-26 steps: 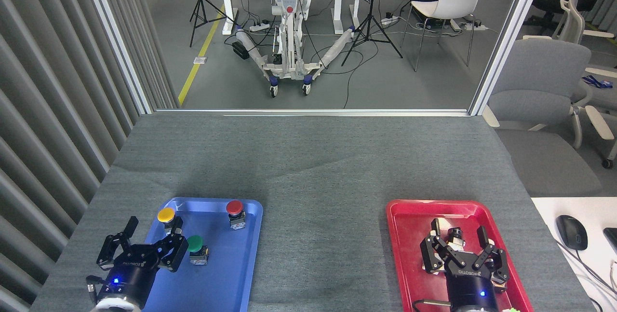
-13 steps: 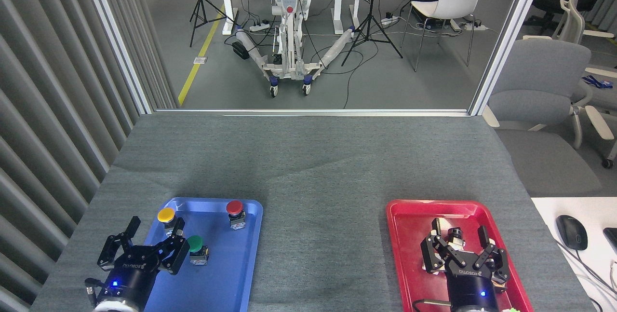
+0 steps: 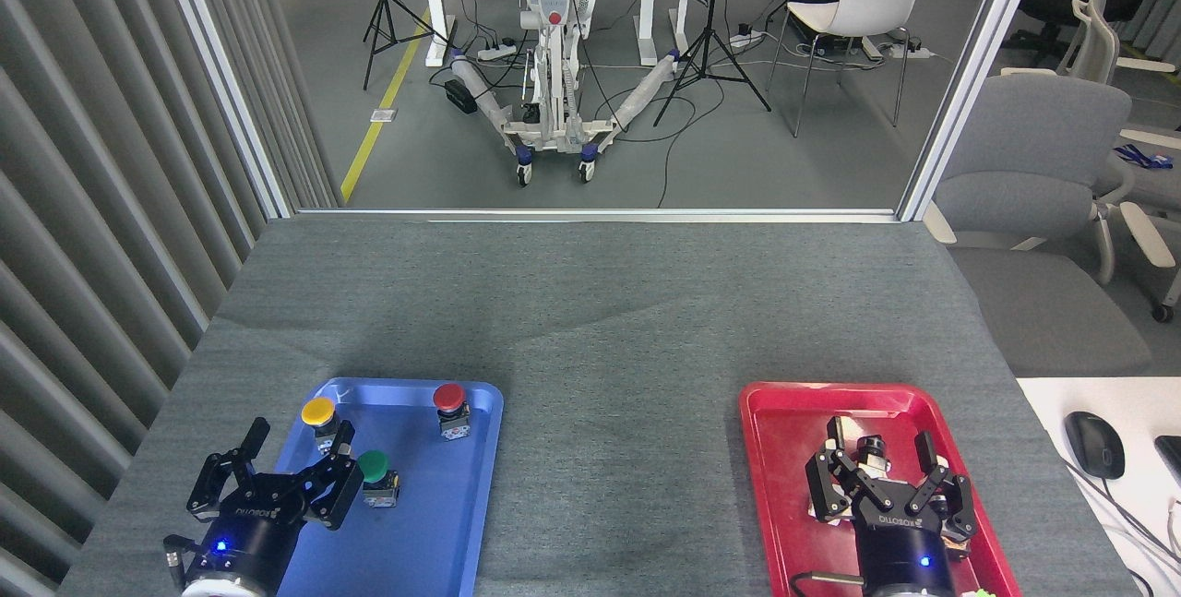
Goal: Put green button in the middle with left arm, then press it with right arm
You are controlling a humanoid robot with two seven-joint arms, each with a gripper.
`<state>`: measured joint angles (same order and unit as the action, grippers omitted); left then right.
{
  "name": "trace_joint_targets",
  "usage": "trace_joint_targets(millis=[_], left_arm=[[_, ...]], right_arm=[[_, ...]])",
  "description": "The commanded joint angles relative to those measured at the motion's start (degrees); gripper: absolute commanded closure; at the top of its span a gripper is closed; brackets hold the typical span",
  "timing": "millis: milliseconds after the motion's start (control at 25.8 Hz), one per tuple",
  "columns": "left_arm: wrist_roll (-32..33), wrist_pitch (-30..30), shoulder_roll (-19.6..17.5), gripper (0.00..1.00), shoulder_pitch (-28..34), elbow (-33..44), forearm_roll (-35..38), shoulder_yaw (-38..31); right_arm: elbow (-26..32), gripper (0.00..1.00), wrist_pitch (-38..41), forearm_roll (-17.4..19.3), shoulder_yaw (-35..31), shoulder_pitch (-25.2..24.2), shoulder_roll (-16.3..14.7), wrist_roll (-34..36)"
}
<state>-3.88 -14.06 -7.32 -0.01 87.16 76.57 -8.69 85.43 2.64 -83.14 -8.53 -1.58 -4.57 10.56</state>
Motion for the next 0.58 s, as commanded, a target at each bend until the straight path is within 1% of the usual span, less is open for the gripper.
trace_joint_targets(millis=[0, 543], left_arm=[[0.0, 0.0, 0.0, 0.01, -0.3, 0.0, 0.0, 0.0], [-0.1, -0.3, 0.1, 0.01, 0.2, 0.6, 0.1, 0.0]], right_arm=[[0.0, 0.0, 0.0, 0.0, 0.0, 0.0, 0.0, 0.0], [-0.1, 0.0, 0.0, 0.0, 0.0, 0.6, 0.0, 0.0]])
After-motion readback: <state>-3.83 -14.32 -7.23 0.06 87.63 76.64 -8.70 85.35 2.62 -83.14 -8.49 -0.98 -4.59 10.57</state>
